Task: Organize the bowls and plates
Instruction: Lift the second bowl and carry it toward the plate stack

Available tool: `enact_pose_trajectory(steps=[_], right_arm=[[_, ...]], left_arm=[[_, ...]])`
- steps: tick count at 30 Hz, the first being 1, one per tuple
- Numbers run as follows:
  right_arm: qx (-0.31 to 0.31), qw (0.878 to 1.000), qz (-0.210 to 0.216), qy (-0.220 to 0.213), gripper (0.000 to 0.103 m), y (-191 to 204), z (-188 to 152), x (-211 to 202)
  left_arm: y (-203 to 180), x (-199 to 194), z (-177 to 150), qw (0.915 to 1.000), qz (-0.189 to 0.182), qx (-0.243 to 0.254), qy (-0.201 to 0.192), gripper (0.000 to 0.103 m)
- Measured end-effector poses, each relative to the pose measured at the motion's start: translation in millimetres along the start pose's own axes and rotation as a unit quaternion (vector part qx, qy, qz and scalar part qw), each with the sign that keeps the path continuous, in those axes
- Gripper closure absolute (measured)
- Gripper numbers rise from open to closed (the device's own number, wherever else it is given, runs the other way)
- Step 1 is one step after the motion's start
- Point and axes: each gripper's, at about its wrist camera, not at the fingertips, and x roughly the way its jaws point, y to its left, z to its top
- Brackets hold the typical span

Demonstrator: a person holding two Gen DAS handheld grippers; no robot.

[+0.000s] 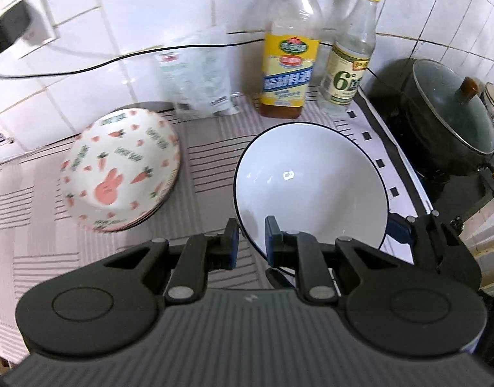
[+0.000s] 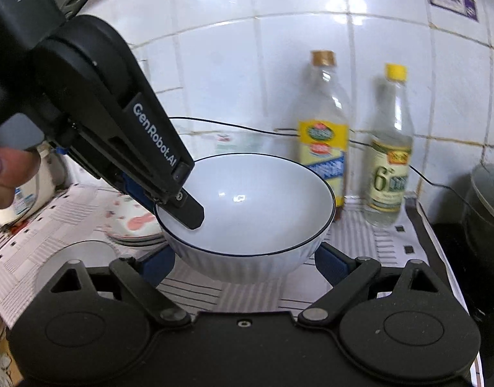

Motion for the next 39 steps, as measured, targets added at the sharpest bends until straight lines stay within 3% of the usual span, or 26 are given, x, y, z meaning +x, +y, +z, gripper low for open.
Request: enact_pose_trajectory(steps=[11,24,34,39], right_arm=[[-0.03,0.998,0.06,0.012,0.007,57.7,-0.4,-17.4],[-0.067,0.989,0.12,0.053,0.007,109.6,-8.5,8.3],[-0.092,0.983,0.132,0.088,0.007,128.9,-19.2,30.3],[-0.107,0.983,0.119,0.09,0.007,135.4,-22.1,33.4]], left_arm=[[53.5,-31.4,-42.7,0.9984,0.023,-0.052,0.008,0.088],[112.2,-18.3,-72.0,0.9929,0.057,-0.092,0.047,0.088],[123.7,11.8,-75.6,0.989,0.084,-0.082,0.09,0.088],[115.7,18.4,-71.9,0.9878,0.11,-0.041,0.102,0.087]])
